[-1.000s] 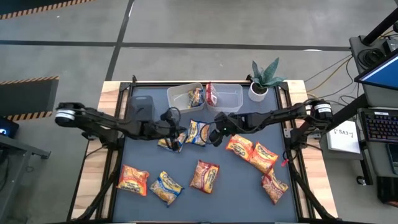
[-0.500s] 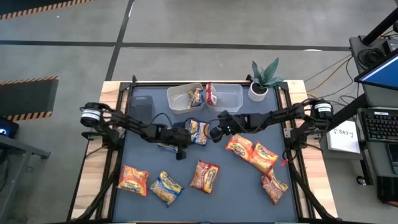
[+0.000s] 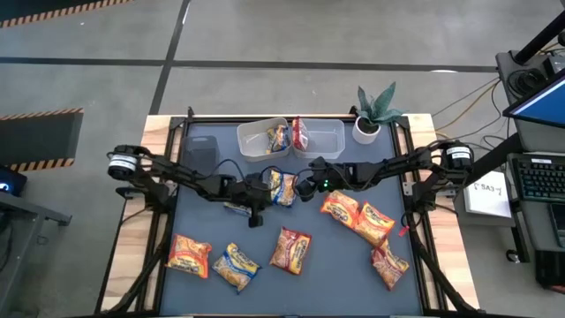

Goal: Sort Maruchan noodles
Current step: Put the blue noodle pack into the gray bin

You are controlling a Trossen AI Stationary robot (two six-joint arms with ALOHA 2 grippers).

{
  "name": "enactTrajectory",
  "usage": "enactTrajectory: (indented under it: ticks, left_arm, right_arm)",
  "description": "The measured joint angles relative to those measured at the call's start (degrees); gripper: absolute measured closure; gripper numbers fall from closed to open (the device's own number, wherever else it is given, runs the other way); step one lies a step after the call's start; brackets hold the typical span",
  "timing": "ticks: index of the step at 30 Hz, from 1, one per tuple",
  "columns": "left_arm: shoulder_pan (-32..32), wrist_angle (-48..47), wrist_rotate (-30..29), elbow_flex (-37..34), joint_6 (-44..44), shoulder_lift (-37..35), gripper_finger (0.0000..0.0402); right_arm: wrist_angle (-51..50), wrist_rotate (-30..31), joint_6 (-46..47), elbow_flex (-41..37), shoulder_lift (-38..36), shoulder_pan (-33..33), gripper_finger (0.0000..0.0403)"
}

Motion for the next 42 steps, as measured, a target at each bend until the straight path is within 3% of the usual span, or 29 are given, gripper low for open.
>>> enactTrajectory:
  ticks: [6, 20, 36, 42]
  left_arm:
    - [0.1, -1.3, -3.7, 0.0, 2.9, -3.0, 0.0402]
    - [0.4, 0.7, -5.0, 0.0, 2.1, 5.0, 0.0402]
    - [0.6, 1.5, -5.0, -0.6, 0.3, 5.9, 0.0402]
    - [0.4, 0.9, -1.5, -0.6, 1.5, 1.7, 0.0402]
  right_arm:
    - [0.5, 0.0, 0.6, 0.0, 0.1, 0.0, 0.008]
    - [9.2, -1.4, 2.1, -0.4, 6.4, -0.1, 0.0082]
    - [14.0, 0.6, 2.1, -0.5, 10.7, -1.2, 0.0087]
    - [17.1, 0.7, 2.4, -0.5, 13.2, -1.2, 0.0088]
